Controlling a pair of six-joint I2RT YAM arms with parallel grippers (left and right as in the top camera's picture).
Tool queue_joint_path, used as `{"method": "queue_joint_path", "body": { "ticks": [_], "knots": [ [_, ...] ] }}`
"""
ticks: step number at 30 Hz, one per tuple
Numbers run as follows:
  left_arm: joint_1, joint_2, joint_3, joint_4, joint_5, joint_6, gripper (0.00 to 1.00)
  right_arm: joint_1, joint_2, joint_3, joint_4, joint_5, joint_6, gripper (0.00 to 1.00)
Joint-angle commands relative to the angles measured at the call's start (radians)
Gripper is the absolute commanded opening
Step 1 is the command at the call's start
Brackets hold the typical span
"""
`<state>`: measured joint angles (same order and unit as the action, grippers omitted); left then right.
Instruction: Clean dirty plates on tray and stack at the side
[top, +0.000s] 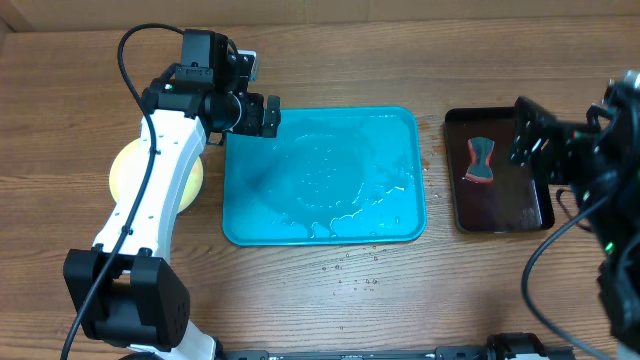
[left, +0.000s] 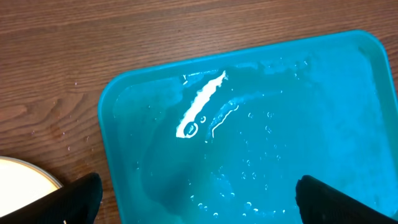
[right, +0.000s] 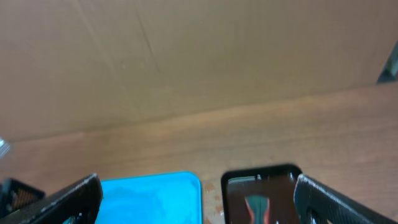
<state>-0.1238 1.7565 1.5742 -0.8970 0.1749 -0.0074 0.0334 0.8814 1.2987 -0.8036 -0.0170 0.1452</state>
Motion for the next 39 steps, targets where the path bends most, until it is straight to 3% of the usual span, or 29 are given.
{"method": "queue_joint_path", "body": {
  "ticks": [1,9,19,31,39],
  "knots": [
    [-0.001,0.006,0.009,0.0,-0.002,0.008,1.0,-0.001,-0.101,-0.183,0.089,0.016,0.004,1.0],
    [-0.001,0.006,0.009,0.0,-0.002,0.008,1.0,-0.001,-0.406,-0.597,0.324,0.016,0.004,1.0],
    [-0.001,0.006,0.009,0.0,-0.002,0.008,1.0,-0.001,-0.693,-0.95,0.595,0.016,0.008,1.0],
    [-0.001,0.006,0.009,0.0,-0.002,0.008,1.0,-0.001,-0.877,-1.205,0.783,0.016,0.016,1.0],
    [-0.001,0.006,0.009,0.0,-0.002,0.008,1.0,0.0,-0.879,-1.291,0.858,0.016,0.039,1.0]
  ]
}}
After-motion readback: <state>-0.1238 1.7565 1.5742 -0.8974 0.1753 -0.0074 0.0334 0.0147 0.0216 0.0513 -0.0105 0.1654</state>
